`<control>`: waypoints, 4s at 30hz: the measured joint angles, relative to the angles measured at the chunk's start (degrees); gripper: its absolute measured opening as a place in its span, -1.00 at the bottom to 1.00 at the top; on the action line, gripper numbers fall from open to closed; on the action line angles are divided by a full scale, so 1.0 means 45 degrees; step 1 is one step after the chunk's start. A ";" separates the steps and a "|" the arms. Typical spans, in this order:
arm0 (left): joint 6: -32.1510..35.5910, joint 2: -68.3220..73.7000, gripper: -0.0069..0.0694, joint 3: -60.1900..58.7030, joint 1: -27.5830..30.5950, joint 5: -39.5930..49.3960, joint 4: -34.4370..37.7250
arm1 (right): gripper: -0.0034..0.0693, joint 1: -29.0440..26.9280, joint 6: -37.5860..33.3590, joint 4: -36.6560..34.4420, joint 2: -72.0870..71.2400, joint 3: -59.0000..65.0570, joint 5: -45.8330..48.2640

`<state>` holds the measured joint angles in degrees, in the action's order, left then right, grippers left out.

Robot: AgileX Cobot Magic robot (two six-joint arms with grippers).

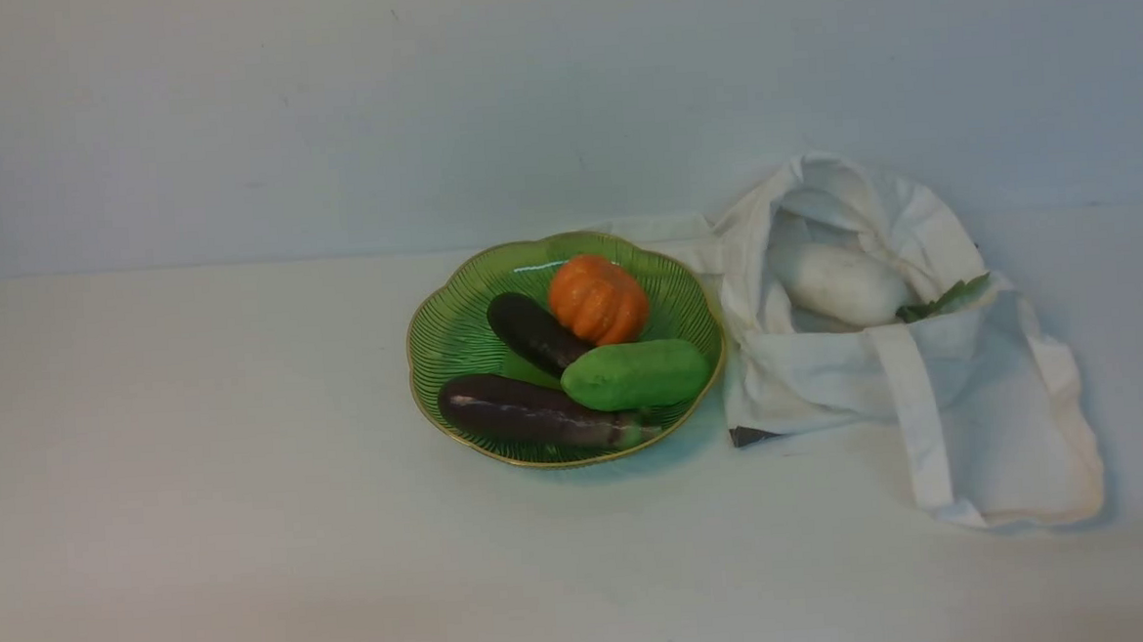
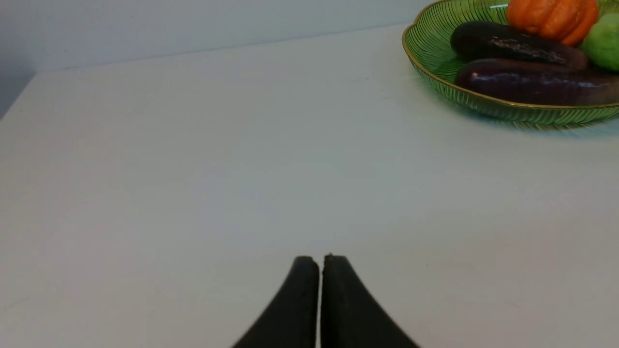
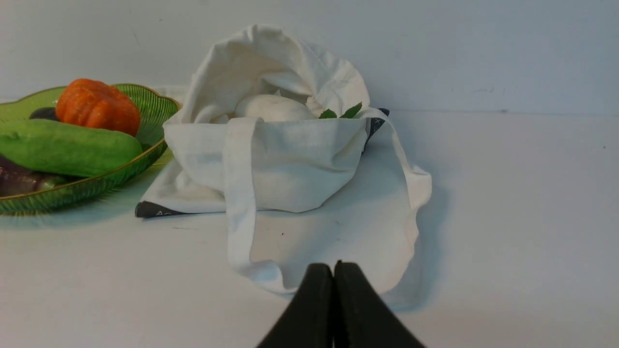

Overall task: Take vegetables from cloth bag on white table place on plate.
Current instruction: 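Reach into the cloth bag and grasp a vegetable inside it with the right gripper, then take the vegetable out of the bag and place it on the plate with the right gripper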

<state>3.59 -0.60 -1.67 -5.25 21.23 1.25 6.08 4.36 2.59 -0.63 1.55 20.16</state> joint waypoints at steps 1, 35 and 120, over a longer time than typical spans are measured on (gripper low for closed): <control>0.0000 0.0000 -0.83 0.0000 0.0000 0.0000 0.0000 | -0.95 0.0000 0.0000 0.0000 0.0000 0.0000 0.0000; 0.0000 0.0000 -0.83 0.0000 0.0000 0.0011 0.0000 | -0.95 0.0000 0.1827 -1.0236 0.0000 -0.0132 -0.0587; 0.0000 0.0000 -0.83 0.0000 0.0000 0.0011 0.0000 | 0.50 0.0000 -0.4435 -0.1790 2.4148 -2.1479 0.8986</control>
<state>3.59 -0.60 -1.67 -5.25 21.28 1.25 6.08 -15.60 -5.46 108.03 -95.11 60.59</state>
